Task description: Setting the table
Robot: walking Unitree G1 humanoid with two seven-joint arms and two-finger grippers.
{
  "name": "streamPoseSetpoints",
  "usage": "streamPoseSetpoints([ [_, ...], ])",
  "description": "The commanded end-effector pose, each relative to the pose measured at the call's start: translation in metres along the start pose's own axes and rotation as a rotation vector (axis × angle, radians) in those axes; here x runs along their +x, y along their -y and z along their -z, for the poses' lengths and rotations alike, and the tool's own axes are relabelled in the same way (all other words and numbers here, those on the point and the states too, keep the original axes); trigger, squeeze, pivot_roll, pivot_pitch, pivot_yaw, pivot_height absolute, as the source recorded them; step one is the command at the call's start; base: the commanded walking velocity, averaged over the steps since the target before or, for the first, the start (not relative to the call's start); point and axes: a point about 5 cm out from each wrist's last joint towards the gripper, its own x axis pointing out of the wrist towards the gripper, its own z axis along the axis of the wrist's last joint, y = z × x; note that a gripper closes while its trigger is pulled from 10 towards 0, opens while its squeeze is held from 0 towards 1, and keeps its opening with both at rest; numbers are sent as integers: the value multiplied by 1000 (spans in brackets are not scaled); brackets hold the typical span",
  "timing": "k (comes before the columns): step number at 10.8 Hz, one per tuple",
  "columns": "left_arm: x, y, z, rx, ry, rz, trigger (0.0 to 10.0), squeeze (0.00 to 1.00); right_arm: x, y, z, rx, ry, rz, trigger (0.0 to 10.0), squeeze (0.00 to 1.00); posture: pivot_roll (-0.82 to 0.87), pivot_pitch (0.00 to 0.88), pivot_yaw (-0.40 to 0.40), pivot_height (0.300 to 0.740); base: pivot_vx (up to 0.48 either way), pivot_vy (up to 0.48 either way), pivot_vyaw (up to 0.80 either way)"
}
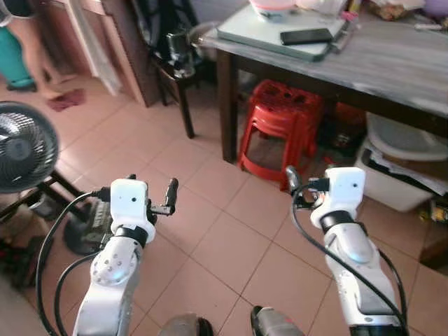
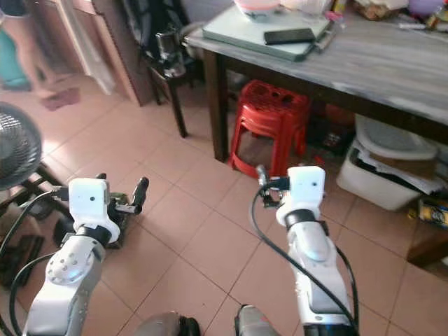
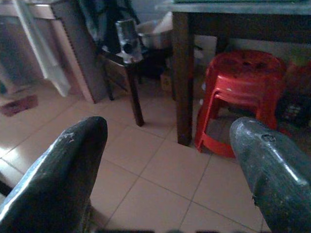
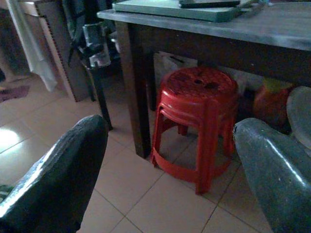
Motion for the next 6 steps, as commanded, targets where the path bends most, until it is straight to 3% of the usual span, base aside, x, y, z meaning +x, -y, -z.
streamPoseSetpoints([
  [1,0,-1,-4,8,8,3,10000,0,-2,1,-2,0,6,8,10000,0,-4,150,108,740,0,0,0],
  [2,-1,-1,-4,10,7,7,10000,0,-2,0,-1,1,3,10,10000,0,-2,151,111,740,0,0,0],
  [6,-1,-3,-5,19,5,9,10000,0,-1,-2,0,6,-1,10,10000,0,5,149,114,740,0,0,-631],
])
